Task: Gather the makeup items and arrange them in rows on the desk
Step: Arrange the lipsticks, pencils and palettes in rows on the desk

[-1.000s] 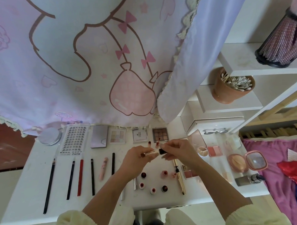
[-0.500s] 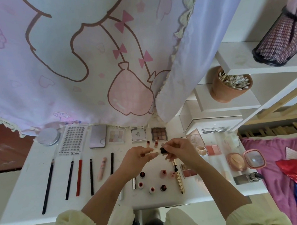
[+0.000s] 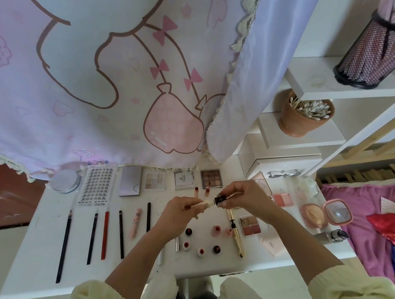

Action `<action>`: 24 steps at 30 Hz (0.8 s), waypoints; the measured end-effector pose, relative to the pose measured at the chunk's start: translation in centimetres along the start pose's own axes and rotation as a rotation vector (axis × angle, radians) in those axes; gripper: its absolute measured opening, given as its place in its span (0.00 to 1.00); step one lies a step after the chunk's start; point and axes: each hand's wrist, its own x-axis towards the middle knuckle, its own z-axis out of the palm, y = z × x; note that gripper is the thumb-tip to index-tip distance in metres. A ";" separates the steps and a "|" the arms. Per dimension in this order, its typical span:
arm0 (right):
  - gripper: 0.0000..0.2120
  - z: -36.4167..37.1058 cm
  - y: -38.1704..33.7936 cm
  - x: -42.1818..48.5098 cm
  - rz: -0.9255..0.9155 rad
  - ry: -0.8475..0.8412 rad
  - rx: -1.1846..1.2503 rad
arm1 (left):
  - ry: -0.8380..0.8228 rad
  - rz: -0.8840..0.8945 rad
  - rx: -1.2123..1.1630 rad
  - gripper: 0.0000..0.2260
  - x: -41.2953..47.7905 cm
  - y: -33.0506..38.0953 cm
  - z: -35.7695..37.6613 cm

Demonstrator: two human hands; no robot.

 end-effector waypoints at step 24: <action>0.10 1.3 -1.3 0.2 -0.399 -0.062 -1.362 | -0.055 0.043 0.282 0.15 0.6 0.1 0.0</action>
